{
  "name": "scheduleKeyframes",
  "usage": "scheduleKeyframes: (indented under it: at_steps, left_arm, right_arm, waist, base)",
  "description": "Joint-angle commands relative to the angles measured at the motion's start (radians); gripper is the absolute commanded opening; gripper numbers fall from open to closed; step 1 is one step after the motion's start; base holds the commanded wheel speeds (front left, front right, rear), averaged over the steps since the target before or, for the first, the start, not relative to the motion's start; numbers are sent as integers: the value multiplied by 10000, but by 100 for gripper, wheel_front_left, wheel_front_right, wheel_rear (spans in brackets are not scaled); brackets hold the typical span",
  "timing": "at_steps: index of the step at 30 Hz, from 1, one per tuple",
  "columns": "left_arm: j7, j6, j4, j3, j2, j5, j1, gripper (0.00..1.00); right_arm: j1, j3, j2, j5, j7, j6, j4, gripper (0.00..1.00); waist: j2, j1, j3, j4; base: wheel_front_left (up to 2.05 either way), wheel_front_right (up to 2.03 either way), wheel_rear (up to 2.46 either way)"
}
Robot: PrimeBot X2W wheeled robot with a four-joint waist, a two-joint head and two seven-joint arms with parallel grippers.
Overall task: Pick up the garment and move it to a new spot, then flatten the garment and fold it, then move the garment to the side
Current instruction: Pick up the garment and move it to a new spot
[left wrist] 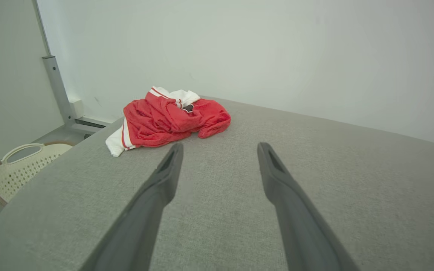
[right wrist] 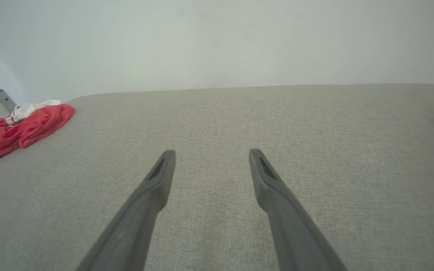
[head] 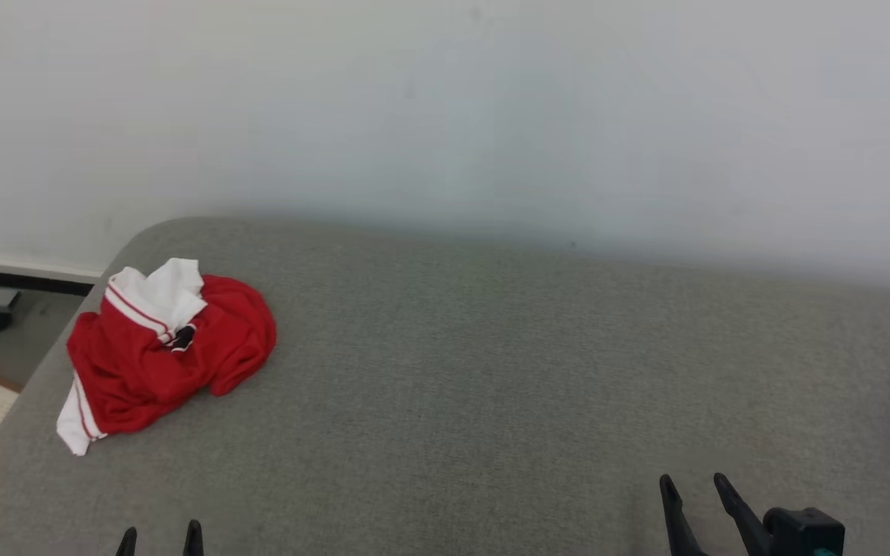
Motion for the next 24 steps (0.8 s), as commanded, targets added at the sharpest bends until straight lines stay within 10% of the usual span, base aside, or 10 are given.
scheduleKeyframes:
  at_steps: [1,12,24]
  left_arm:
    - [12,72,-94,39,81,-31,87,100]
    - [211,268,-456,116,291,-38,355,100]
    - [-19,596,-870,438,115,-264,676,100]
  right_arm:
    - [-35,118,6,101,-96,8,75,100]
    - [-214,506,6,328,-293,8,386,100]
    - [-1154,1177,3,192,-238,10,858,100]
  waist:
    - [0,0,-65,1035]
    - [0,0,-122,2985]
    - [0,0,401,3426]
  base:
    - [0,0,0]
    - [0,0,0]
    - [0,0,0]
